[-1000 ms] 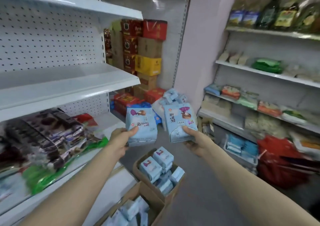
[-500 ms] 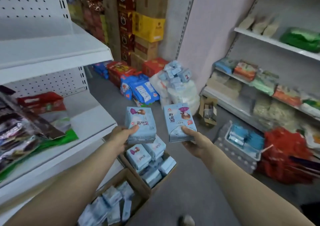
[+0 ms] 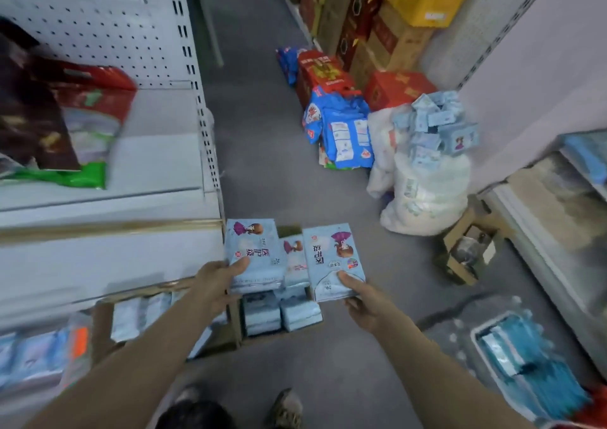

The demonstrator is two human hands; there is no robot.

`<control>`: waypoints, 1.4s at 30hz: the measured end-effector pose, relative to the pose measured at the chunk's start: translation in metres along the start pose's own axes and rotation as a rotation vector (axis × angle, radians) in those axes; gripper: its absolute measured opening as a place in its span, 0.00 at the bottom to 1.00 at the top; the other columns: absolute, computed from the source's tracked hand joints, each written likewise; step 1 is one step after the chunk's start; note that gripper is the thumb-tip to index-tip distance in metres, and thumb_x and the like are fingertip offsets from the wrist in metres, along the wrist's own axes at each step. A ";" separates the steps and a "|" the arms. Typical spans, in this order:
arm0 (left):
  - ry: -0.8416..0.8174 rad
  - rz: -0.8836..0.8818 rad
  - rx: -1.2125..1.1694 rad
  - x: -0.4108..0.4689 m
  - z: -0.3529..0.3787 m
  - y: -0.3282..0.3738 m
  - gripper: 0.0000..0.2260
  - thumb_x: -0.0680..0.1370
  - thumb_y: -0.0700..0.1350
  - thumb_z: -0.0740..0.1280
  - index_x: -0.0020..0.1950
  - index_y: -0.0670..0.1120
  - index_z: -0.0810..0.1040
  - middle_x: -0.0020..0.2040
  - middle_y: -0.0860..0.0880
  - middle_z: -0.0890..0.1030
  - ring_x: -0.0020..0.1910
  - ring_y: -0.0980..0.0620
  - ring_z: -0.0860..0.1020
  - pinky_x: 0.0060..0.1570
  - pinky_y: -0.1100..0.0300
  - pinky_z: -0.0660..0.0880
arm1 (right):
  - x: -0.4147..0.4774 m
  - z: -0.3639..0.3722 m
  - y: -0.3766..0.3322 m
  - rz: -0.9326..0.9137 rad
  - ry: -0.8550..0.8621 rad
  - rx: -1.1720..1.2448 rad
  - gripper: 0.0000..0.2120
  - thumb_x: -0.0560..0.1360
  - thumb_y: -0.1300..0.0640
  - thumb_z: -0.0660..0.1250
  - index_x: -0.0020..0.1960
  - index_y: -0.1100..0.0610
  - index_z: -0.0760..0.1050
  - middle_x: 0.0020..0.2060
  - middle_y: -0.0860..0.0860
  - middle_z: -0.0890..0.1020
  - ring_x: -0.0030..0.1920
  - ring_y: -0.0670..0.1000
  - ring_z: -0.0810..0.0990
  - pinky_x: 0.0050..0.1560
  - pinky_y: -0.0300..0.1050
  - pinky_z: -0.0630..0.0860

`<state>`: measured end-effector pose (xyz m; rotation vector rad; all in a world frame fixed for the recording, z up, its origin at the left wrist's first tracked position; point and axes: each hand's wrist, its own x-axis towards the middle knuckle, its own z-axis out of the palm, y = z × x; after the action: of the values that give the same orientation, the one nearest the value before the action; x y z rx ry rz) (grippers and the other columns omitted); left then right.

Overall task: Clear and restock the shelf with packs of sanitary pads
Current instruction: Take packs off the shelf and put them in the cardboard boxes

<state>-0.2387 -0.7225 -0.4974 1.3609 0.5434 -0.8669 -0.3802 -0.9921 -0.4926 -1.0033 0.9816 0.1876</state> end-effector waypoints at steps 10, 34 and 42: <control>0.118 -0.087 -0.105 0.120 -0.006 -0.069 0.32 0.63 0.46 0.82 0.65 0.44 0.77 0.57 0.45 0.84 0.54 0.44 0.83 0.47 0.46 0.82 | 0.149 -0.009 0.041 0.148 0.020 0.012 0.28 0.67 0.57 0.80 0.65 0.59 0.78 0.58 0.56 0.84 0.59 0.56 0.83 0.61 0.50 0.78; 0.168 -0.208 -0.097 0.317 -0.006 -0.136 0.31 0.76 0.37 0.73 0.76 0.43 0.63 0.70 0.47 0.74 0.60 0.46 0.77 0.53 0.48 0.78 | 0.311 0.005 0.087 0.130 0.138 -0.126 0.17 0.74 0.66 0.73 0.62 0.57 0.78 0.54 0.55 0.86 0.56 0.56 0.85 0.62 0.54 0.79; 0.214 -0.237 0.012 0.321 -0.008 -0.145 0.32 0.74 0.41 0.76 0.76 0.43 0.66 0.68 0.46 0.76 0.62 0.45 0.78 0.54 0.48 0.80 | 0.309 0.007 0.092 0.146 0.182 -0.123 0.20 0.74 0.65 0.74 0.64 0.55 0.78 0.55 0.54 0.85 0.58 0.57 0.84 0.65 0.56 0.78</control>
<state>-0.1631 -0.7818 -0.8361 1.4283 0.8799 -0.9204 -0.2471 -1.0229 -0.7850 -1.0752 1.2229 0.2840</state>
